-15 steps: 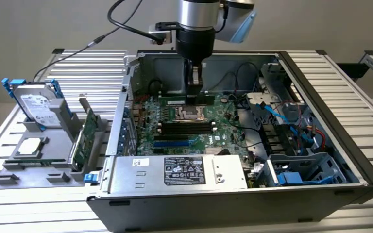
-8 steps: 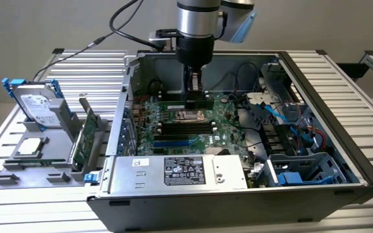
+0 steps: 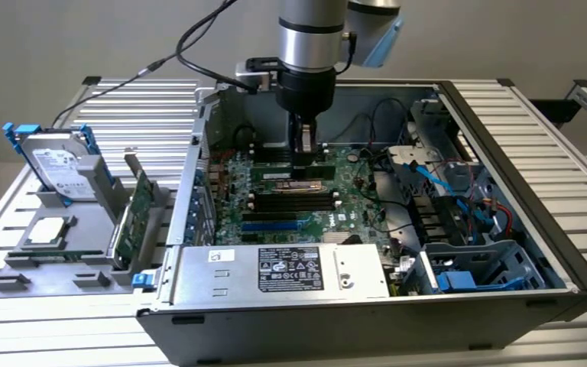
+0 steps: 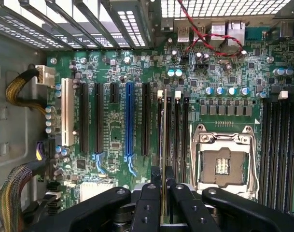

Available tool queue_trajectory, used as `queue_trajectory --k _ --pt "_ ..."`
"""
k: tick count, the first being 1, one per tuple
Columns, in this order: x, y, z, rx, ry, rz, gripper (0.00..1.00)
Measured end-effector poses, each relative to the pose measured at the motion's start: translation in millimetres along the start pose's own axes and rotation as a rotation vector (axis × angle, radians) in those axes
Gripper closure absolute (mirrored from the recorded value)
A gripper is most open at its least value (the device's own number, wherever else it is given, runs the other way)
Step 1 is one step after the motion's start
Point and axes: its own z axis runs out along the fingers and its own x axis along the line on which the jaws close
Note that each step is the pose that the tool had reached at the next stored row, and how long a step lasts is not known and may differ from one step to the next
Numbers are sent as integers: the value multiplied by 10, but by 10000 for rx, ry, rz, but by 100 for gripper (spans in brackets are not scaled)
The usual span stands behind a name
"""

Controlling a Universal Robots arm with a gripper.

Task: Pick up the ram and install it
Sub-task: 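Insert the ram into the slot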

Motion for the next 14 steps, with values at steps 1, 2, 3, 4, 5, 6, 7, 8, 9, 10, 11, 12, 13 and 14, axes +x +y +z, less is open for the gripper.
queue_trajectory --k 1,2,3,4,5,6,7,8,9,10,11,12,13,14 --pt "-2 -3 16 -6 0 3 86" --pt "-3 -6 33 -14 0 7 86" --pt "-5 -11 49 -21 -2 12 86" --pt "-6 -15 64 -28 -2 17 86" --pt "-8 -20 80 -36 -2 20 86" --pt "-10 -24 96 -44 -1 27 86" --pt "-12 -28 112 -50 -2 33 86" --pt "-13 -32 128 -58 -3 40 86" --pt "-15 -36 142 -68 -3 47 86" --pt "-17 -41 157 -78 -2 54 86" --pt "-18 -47 172 -89 -3 61 86" --pt "-19 -52 184 -102 -3 67 86" --pt "-20 -58 196 -117 -4 72 86" --pt "-21 -64 205 -136 -4 76 86"
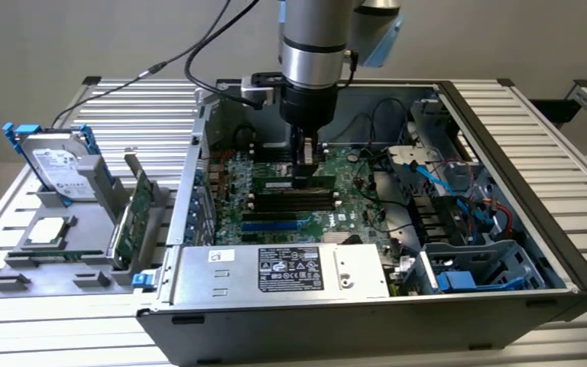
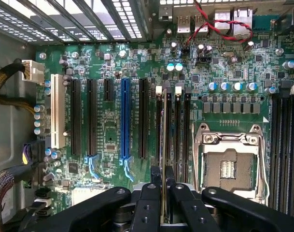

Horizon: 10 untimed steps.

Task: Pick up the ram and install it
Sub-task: 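Insert the ram into the slot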

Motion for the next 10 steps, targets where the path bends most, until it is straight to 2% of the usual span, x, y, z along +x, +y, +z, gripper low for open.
queue_trajectory --k 4,10 --pt "0 -13 20 -84 1 0 86" --pt "-6 -38 84 -143 2 -5 86"
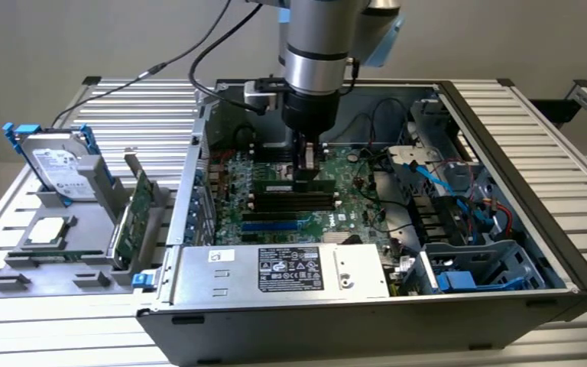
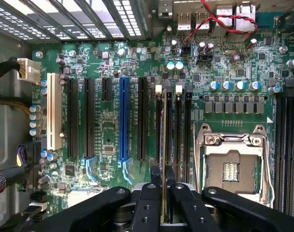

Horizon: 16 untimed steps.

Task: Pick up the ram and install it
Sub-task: 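Insert the ram into the slot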

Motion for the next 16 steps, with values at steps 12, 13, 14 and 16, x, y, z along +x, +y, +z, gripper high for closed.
queue_trajectory --k 12,13,14,16 --pt "17 -27 84 -37 -2 1 86" --pt "20 -27 89 -38 -2 1 86" --pt "22 -28 94 -38 -1 1 86" --pt "26 -28 103 -38 0 1 86"
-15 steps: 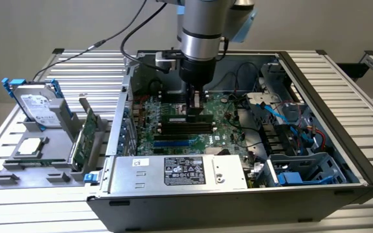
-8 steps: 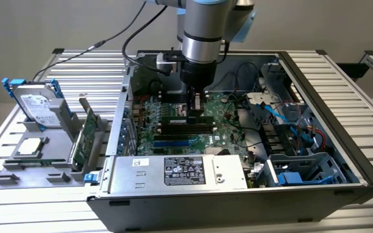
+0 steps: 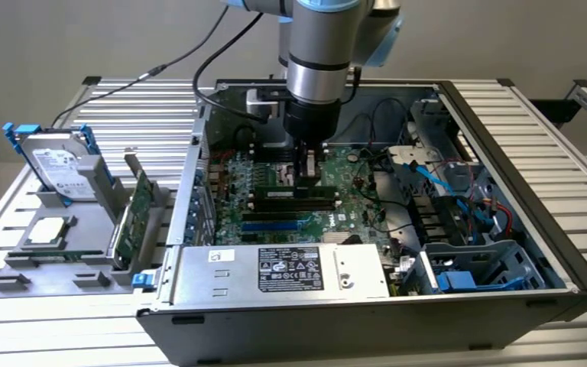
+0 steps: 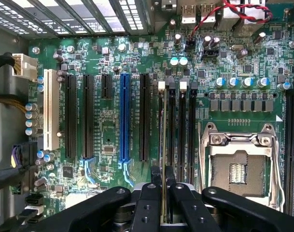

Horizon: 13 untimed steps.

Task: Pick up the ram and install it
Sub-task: 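Insert the ram into the slot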

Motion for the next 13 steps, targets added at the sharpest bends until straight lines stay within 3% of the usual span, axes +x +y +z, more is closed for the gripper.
queue_trajectory --k 13 --pt "-2 1 32 4 -1 -31 86"
